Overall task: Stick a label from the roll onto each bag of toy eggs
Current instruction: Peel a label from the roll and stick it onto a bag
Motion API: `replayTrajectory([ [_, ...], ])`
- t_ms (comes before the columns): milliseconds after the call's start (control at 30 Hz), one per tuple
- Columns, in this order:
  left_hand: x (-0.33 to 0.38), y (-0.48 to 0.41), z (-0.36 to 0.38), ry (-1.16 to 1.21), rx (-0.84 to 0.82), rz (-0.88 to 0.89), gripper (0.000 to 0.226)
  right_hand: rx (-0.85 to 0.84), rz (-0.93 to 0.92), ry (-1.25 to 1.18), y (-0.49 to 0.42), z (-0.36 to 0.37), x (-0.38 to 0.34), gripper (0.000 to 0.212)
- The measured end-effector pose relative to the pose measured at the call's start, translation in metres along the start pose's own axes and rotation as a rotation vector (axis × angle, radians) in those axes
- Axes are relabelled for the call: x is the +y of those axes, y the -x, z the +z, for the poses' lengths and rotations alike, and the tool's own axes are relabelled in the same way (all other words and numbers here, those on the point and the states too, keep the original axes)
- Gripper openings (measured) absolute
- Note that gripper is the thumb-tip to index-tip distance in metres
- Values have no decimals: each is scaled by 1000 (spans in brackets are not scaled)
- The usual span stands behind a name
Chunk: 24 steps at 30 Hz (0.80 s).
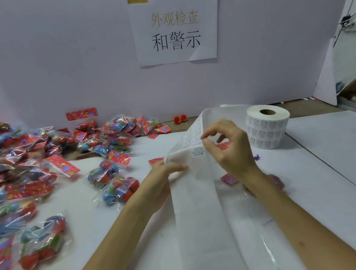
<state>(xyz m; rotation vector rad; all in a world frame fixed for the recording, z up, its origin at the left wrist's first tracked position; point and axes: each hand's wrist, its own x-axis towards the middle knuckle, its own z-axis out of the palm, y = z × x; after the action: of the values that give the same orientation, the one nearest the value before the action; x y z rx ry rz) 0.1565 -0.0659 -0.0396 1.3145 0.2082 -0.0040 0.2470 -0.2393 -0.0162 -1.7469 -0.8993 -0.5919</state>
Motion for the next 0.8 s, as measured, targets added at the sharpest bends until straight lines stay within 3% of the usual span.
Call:
replayTrajectory([
  [100, 1, 0, -1, 33, 16, 16, 35, -95, -81, 59, 3, 5, 3, 8],
  [333, 3, 6, 4, 106, -72, 23, 44, -149, -15, 104, 4, 8, 13, 24],
  [533, 1, 7, 5, 136, -87, 47, 41, -163, -86, 116, 5, 10, 10, 12],
  [800, 2, 8, 4, 152, -107, 39, 50, -237, -47, 108, 6, 10, 7, 24],
])
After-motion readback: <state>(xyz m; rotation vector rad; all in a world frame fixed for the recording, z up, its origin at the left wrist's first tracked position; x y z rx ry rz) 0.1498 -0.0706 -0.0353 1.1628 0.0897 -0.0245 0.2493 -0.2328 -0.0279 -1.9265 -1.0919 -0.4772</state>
